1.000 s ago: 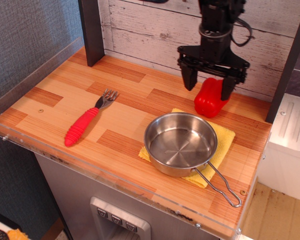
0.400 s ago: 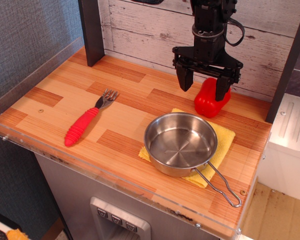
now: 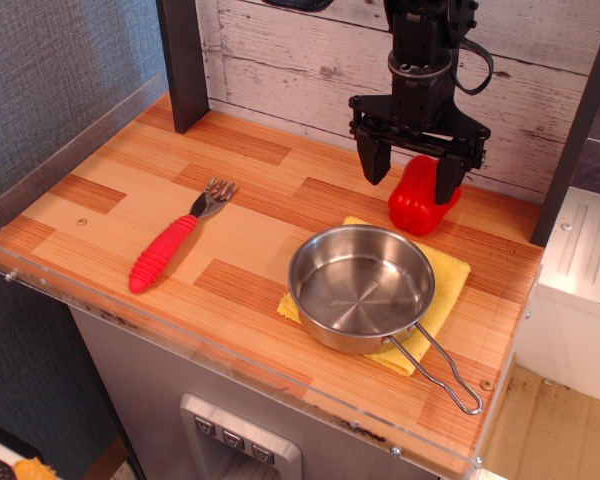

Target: Put the red bell pepper in the metal pot.

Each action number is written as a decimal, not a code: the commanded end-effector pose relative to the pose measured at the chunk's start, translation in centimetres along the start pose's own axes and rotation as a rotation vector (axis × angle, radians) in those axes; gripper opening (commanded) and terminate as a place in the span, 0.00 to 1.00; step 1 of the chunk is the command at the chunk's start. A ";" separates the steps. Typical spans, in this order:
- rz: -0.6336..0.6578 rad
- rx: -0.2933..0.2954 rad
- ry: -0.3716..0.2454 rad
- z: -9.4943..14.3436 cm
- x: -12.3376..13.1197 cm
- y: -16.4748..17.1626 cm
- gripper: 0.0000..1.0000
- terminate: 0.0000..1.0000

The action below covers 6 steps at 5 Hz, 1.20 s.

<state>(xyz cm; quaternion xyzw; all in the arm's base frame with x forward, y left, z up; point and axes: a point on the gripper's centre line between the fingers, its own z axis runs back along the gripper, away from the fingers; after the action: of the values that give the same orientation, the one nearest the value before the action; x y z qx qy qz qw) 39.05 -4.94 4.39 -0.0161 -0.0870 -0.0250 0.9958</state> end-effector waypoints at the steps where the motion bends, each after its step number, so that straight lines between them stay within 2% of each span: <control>1: -0.004 -0.012 -0.011 0.5 0.7 0.1 1.00 0.00; 2: -0.014 -0.010 -0.012 0.3 0.5 0.1 0.00 0.00; 4: -0.033 -0.021 -0.040 1.4 0.7 0.0 0.00 0.00; 6: -0.080 -0.077 -0.206 7.2 1.3 -2.0 0.00 0.00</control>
<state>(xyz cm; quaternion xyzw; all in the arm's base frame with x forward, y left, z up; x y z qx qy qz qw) 38.75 -6.83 9.45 -0.0508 -0.1592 -0.0637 0.9839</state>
